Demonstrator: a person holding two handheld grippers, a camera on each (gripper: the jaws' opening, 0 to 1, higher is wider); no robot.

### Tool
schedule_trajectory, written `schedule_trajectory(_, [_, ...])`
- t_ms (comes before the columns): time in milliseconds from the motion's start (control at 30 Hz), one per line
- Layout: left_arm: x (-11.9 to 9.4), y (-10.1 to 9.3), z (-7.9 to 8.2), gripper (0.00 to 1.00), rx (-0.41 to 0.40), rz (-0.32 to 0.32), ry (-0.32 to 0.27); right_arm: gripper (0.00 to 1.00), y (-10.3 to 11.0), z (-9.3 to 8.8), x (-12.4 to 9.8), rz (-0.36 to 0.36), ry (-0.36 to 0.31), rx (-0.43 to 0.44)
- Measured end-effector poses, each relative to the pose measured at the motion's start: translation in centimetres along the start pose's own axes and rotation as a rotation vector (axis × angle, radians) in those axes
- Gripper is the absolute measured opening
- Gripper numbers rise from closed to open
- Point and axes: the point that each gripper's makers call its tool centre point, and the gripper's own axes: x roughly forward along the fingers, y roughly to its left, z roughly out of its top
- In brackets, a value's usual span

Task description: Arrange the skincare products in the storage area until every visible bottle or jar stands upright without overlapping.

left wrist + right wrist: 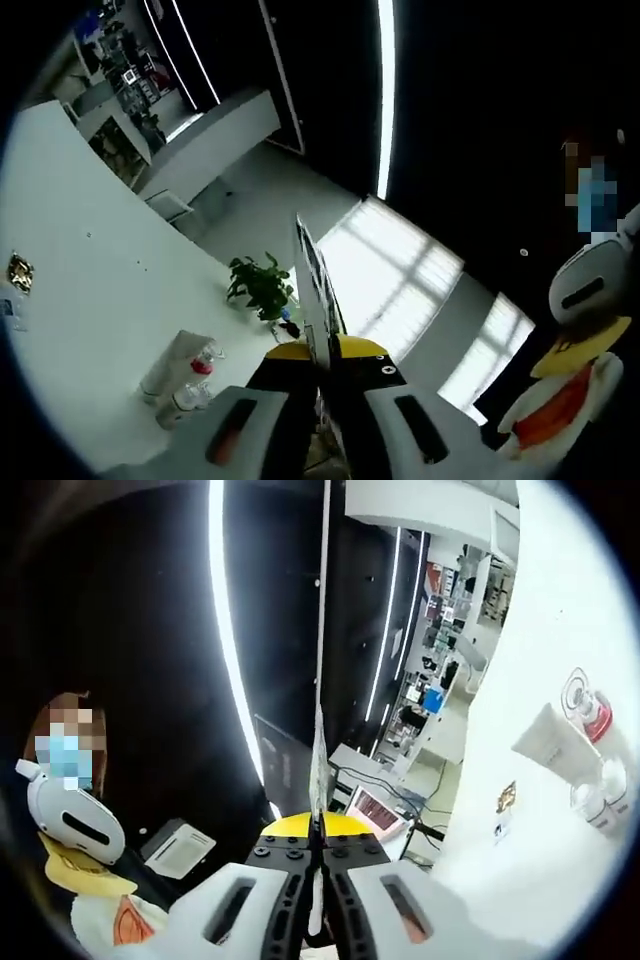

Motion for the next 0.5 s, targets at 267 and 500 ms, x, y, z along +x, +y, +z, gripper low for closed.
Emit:
schedule_trajectory(267, [-1.4, 1.3, -2.2, 0.0, -0.054, 0.03, 0.035, 0.01, -2.4, -0.8, -0.5, -0.102, 0.009, 0.021])
schedule_trajectory(500, [-1.7, 1.6, -2.1, 0.0, -0.127, 0.026, 0.004, 0.01, -4.1, -1.6, -0.2, -0.192, 0.042, -0.002])
